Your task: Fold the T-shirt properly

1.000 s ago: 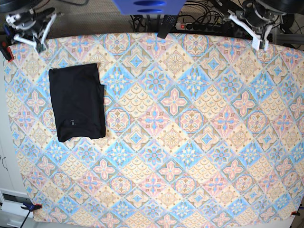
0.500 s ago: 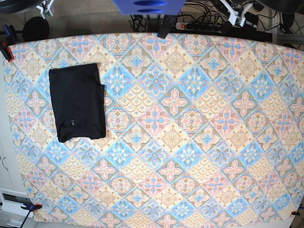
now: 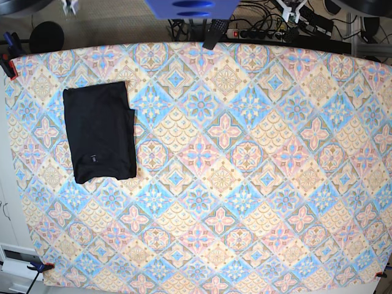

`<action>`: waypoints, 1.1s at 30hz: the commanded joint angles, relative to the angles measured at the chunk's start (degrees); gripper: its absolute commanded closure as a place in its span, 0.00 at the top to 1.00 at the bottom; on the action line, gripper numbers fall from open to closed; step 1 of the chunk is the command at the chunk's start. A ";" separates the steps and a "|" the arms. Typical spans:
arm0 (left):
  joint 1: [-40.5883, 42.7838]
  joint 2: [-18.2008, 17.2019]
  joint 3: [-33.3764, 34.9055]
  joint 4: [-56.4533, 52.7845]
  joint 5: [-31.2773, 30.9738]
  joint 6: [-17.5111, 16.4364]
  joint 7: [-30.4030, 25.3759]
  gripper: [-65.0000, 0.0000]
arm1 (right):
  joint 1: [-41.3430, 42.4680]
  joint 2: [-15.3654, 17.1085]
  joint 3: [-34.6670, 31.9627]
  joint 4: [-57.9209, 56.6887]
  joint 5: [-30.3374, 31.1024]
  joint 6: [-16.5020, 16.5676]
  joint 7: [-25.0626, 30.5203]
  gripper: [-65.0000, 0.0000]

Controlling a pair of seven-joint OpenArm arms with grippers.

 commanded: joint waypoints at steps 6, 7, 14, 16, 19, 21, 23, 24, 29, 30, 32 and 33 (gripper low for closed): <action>-6.20 0.22 6.92 -12.84 -0.43 -0.40 -6.39 0.02 | 5.19 1.10 0.24 -13.84 -3.73 0.80 11.33 0.00; -7.35 0.22 7.89 -15.12 -0.43 -0.40 -7.80 0.02 | 6.24 1.02 0.33 -15.68 -5.57 0.80 13.79 0.00; -18.69 0.49 17.65 -39.30 -0.52 -0.40 -21.60 0.02 | 13.71 0.84 0.42 -31.68 -11.90 0.80 26.10 0.00; -21.85 1.54 21.08 -46.86 -0.52 -0.40 -26.79 0.02 | 15.65 0.75 0.42 -34.85 -13.04 0.80 27.51 0.00; -24.67 2.16 25.30 -52.57 -0.52 -0.40 -32.59 0.02 | 16.62 0.66 0.42 -37.93 -14.19 0.80 29.62 0.00; -25.63 3.21 27.14 -53.89 -0.70 -0.31 -33.29 0.02 | 16.62 0.58 0.42 -39.07 -14.19 -2.76 30.32 0.00; -26.51 3.65 27.67 -53.81 -0.61 -0.31 -33.29 0.03 | 18.11 -1.97 0.42 -39.42 -14.19 -6.45 30.58 0.00; -26.86 3.92 27.67 -53.89 -0.61 -0.31 -33.29 0.03 | 18.90 -3.29 0.42 -39.42 -14.19 -7.86 30.58 0.00; -28.18 5.15 27.58 -54.07 -0.61 -0.31 -33.29 0.04 | 20.48 -5.67 0.42 -39.51 -14.19 -12.43 30.05 0.00; -28.53 5.15 27.58 -54.07 -0.87 -0.31 -33.29 0.04 | 20.48 -5.67 0.42 -39.51 -14.19 -12.52 30.05 0.00; -28.89 5.15 27.58 -54.07 -1.05 -0.31 -33.29 0.04 | 20.66 -6.11 0.50 -39.51 -14.10 -12.52 30.05 0.00; -29.06 5.15 27.58 -54.07 -1.05 -0.31 -33.29 0.04 | 21.01 -6.98 0.59 -39.51 -14.10 -12.52 30.05 0.00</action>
